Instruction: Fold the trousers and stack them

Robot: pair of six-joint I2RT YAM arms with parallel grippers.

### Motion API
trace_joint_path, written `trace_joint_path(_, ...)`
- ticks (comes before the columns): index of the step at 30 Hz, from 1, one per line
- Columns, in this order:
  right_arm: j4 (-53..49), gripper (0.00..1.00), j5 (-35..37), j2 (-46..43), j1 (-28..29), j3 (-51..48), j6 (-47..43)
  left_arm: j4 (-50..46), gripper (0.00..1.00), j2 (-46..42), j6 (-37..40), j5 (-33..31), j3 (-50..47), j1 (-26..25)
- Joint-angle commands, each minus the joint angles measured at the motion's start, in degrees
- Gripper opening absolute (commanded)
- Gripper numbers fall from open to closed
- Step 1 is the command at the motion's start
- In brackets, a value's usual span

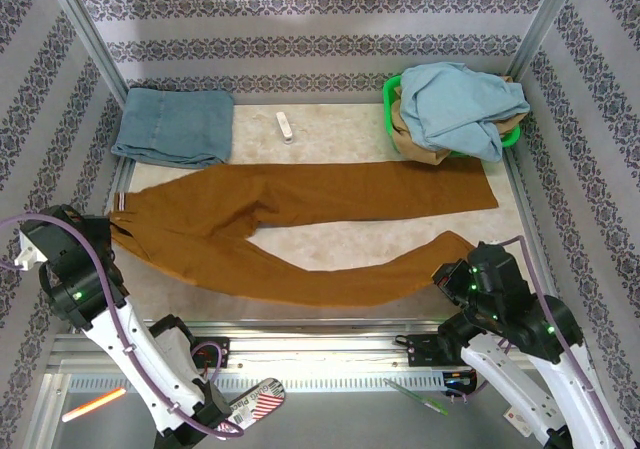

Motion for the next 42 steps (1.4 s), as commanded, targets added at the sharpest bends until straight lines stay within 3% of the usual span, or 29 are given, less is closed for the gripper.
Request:
trace_joint_path(1, 0.2, 0.00, 0.2, 2.8, -0.4, -0.1, -4.9, 0.7, 0.00, -0.1, 0.9, -1.7, -1.9, -0.5)
trace_joint_path(6, 10.0, 0.00, -0.2, 13.5, -5.3, 0.6, -12.6, 8.4, 0.00, 4.8, 0.6, -1.3, -4.7, -0.5)
trace_joint_path(11, 22.3, 0.00, -14.1, 27.6, -19.4, 1.3, -21.1, 15.9, 0.00, 15.1, 1.0, 0.8, -3.5, -0.6)
trace_joint_path(14, 26.8, 0.00, -15.2, 35.7, -22.9, 3.8, -24.4, 19.6, 0.00, 21.3, 1.0, 0.7, -1.8, -1.1)
trace_joint_path(21, 26.4, 0.00, -16.9, 54.2, -23.3, 17.3, -33.7, 24.1, 0.00, 35.2, 2.1, -0.9, 4.7, -4.7)
trace_joint_path(30, 23.5, 0.00, -16.3, 70.9, -23.4, 33.6, -39.1, 27.6, 0.00, 45.2, 2.9, -2.8, 9.0, -6.0)
trace_joint_path(42, 20.6, 0.00, -15.4, 87.8, -24.0, 46.2, -41.8, 28.7, 0.00, 60.7, 4.1, -5.5, 17.6, -10.6)
